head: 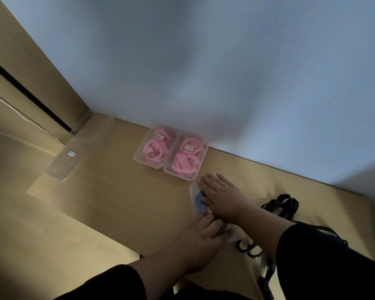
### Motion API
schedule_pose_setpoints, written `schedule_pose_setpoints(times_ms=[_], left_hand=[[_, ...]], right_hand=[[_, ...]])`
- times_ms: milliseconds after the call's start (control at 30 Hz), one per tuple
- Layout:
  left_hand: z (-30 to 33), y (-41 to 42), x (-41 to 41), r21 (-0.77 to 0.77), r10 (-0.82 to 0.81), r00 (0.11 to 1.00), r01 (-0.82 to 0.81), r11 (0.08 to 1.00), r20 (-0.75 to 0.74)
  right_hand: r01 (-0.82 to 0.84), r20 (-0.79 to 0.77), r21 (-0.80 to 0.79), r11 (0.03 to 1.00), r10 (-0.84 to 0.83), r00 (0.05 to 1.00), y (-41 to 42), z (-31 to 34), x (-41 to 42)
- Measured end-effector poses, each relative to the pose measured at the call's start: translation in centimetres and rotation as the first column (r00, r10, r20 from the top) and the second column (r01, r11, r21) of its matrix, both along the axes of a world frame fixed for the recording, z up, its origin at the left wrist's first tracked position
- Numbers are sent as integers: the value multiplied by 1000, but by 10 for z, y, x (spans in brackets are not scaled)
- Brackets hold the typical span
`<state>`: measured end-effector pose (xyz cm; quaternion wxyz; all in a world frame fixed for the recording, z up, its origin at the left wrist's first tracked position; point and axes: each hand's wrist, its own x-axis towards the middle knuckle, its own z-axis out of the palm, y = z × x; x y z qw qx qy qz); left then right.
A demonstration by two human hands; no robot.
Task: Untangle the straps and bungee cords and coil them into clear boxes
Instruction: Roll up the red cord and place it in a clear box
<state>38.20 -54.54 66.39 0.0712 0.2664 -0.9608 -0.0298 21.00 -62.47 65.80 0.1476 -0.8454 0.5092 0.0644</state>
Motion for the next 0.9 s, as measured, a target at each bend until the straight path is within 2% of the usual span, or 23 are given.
schedule_pose_setpoints(times_ms=[267,533,633,700,767,833,900], left_hand=[[-24,1,8,41,-2,994,6,999,-113],[-15,-8,14,92,-23,989,37,995,-148],[-8,-13,18,118,-25,981,48,992,-192],[-7,-13,23,141,67,969,-34,989,-239],[-6,-12,30,137,245,936,-216,967,-253],[-5,-15,38,178,420,879,-387,905,-226],[-4,-23,43,297,599,792,-547,783,-122]], right_hand=[[-30,20,-54,998,31,999,-1,-1,-4],[102,32,-42,994,-100,994,3,-4,2],[237,50,-47,970,-234,971,11,-4,6],[378,46,-71,923,-376,925,18,-4,9],[476,5,-83,875,-477,879,24,-2,11],[534,-22,-73,842,-537,843,29,0,8],[616,55,-7,788,-615,787,33,1,3]])
